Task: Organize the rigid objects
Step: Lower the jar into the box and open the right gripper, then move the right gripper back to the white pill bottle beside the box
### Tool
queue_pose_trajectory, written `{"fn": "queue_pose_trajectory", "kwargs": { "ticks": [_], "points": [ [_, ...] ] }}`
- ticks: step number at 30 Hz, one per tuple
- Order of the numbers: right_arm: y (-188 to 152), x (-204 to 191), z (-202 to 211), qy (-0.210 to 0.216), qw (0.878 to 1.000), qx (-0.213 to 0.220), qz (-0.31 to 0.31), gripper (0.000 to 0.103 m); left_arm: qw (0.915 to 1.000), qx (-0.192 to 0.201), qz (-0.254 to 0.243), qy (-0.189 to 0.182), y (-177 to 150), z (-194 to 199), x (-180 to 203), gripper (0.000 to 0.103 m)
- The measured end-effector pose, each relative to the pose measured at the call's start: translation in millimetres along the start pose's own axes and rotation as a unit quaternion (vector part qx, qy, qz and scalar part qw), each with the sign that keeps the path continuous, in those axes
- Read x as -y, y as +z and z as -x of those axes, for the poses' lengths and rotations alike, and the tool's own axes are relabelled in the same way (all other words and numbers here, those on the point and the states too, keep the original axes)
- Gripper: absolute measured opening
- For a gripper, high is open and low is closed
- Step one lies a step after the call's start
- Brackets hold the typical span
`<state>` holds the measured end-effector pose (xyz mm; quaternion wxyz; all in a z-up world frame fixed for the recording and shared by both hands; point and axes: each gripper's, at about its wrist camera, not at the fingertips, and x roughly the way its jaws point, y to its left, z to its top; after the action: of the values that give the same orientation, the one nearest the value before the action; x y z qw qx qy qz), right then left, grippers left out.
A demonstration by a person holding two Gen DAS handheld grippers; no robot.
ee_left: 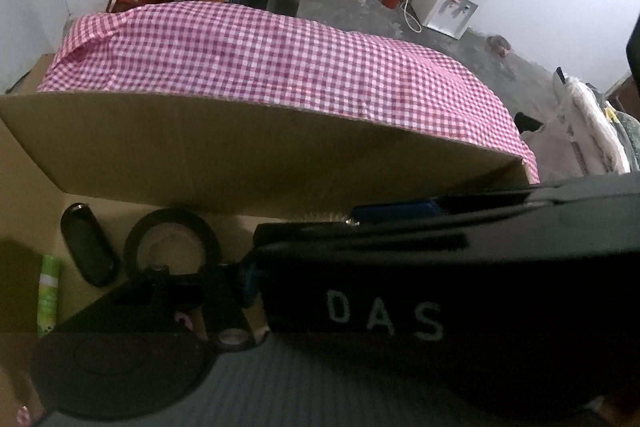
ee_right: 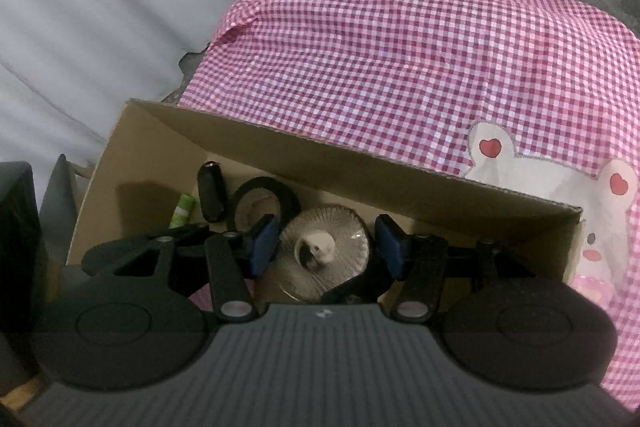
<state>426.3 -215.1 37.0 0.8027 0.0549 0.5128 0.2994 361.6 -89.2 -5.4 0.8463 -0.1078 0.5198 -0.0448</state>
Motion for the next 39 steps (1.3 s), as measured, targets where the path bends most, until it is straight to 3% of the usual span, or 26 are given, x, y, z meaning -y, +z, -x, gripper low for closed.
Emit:
{"fn": "queue_pose_trajectory", "kwargs": {
  "ticks": [7,12,15,20,23,27,33,39],
  "points": [
    [2.5,-3.8,18.6,0.018,0.999,0.043,0.007,0.053,0.9997,0.018,0.005,-0.017,0.2,16.7,2.6,0.068],
    [-8.7,-13.7,54.9,0.030,0.995,0.099,0.008,0.055,0.9986,0.034,-0.006,-0.040,-11.4,41.2,12.5,0.076],
    [-26.3,-23.2,89.8,0.038,0.988,0.151,0.008,0.061,0.9973,0.053,-0.022,-0.046,-21.2,64.4,22.0,0.078],
    [-75.5,-49.0,160.5,0.038,0.968,0.248,0.019,0.073,0.9907,0.102,-0.064,-0.063,-45.1,116.6,38.8,0.086],
    [-110.1,-61.5,198.8,0.043,0.954,0.296,0.016,0.074,0.9849,0.127,-0.093,-0.073,-61.9,146.2,47.1,0.088],
    [-152.4,-74.3,240.6,0.059,0.935,0.348,0.017,0.082,0.9807,0.138,-0.117,-0.075,-85.7,173.9,50.5,0.090],
    [-207.1,-90.9,264.7,0.045,0.926,0.375,0.012,0.082,0.9724,0.153,-0.153,-0.087,-127.7,204.3,44.5,0.090],
    [-268.8,-107.9,249.5,0.053,0.924,0.379,0.010,0.083,0.9610,0.158,-0.210,-0.087,-181.1,215.1,15.6,0.093]
  ]
}}
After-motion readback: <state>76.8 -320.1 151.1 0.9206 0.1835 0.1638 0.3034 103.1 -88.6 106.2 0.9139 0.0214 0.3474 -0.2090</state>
